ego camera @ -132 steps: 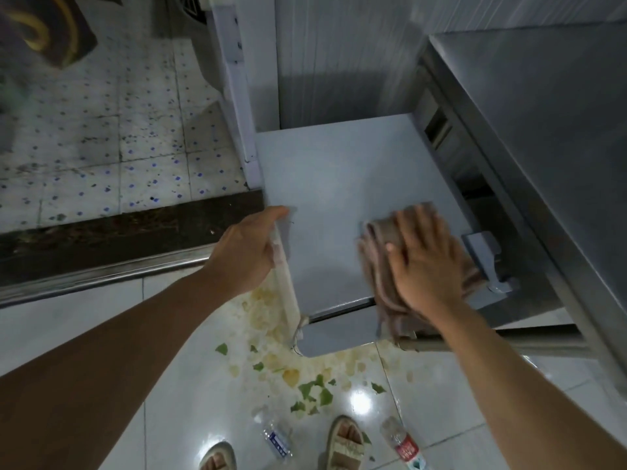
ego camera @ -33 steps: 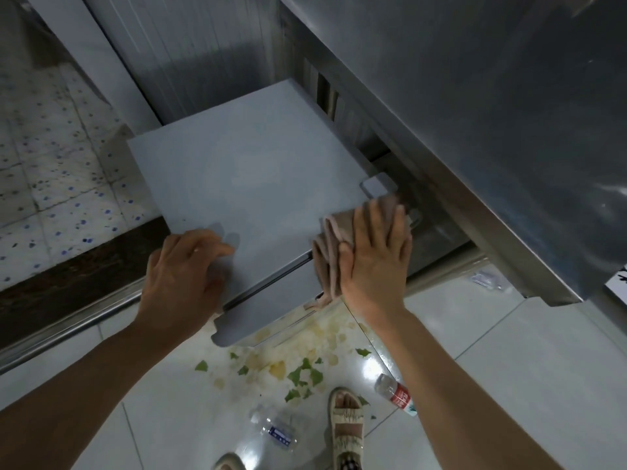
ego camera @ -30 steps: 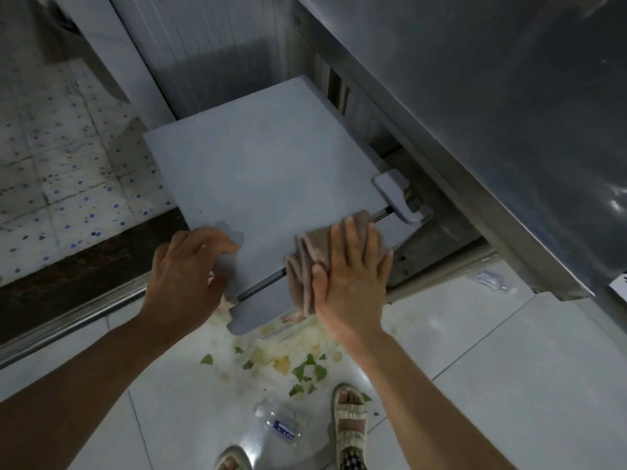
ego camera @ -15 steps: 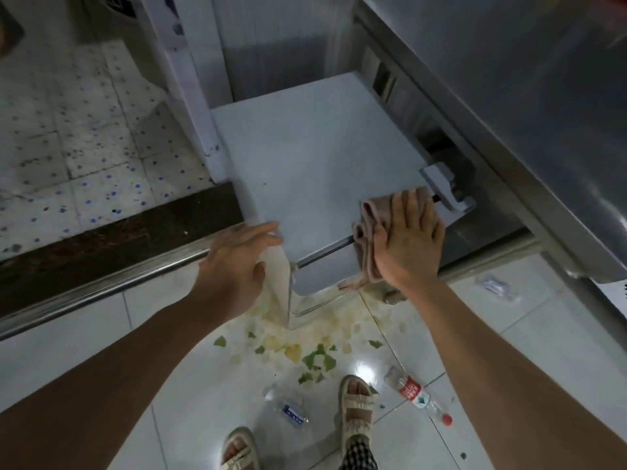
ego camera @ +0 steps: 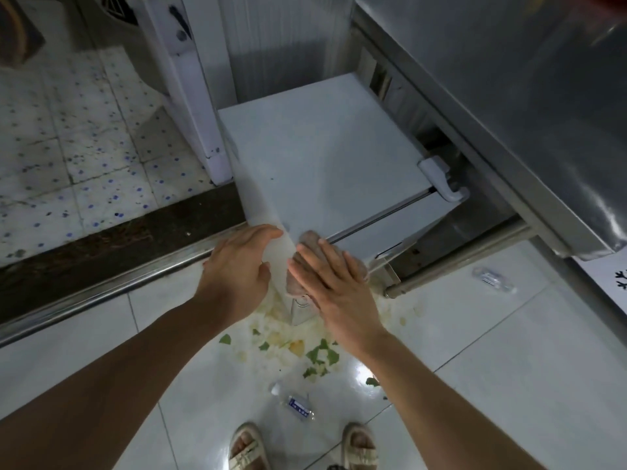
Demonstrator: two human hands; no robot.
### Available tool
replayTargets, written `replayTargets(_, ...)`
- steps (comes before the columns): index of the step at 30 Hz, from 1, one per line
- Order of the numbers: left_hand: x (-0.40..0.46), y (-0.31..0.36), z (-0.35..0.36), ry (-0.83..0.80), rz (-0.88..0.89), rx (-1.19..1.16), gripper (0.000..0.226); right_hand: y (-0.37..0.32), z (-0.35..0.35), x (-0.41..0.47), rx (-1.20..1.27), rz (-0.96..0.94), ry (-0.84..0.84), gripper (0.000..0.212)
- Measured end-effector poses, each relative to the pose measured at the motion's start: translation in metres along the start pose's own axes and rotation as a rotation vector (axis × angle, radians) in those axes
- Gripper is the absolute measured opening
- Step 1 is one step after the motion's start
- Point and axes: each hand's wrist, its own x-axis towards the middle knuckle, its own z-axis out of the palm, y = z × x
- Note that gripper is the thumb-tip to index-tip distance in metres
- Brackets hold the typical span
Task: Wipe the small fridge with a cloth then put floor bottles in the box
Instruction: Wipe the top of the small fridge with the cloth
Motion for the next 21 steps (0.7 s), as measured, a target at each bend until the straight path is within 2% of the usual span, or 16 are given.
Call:
replayTargets(2,0.003,0.011,0.009,0.027,0.029,-0.01,0.055,0.032,-0.003,-0.004,-0.003,0.004,-0.008,0.076)
replayTargets(6,0.013,0.039,0.035,0.085,0.054,-0.021,0.057,0.109,-0.018,-0.013,0.045,0.171,-0.059,0.086)
replayTargets(12,0.032,0.073,0.073,0.144,0.015,0.11,0.05,0.197,-0.026,-0.018,0.01,0.313,-0.103,0.094)
replayTargets(15,0.04,0.077,0.082,0.159,-0.076,0.17,0.045,0.207,-0.024,-0.019,0.056,0.39,-0.06,0.103)
replayTargets(18,0.042,0.073,0.083,0.154,-0.099,0.201,0.044,0.196,-0.013,-0.015,0.13,0.529,0.052,0.105)
replayTargets(21,0.042,0.069,0.083,0.148,-0.094,0.211,0.044,0.174,-0.007,-0.002,0.161,0.634,0.145,0.083)
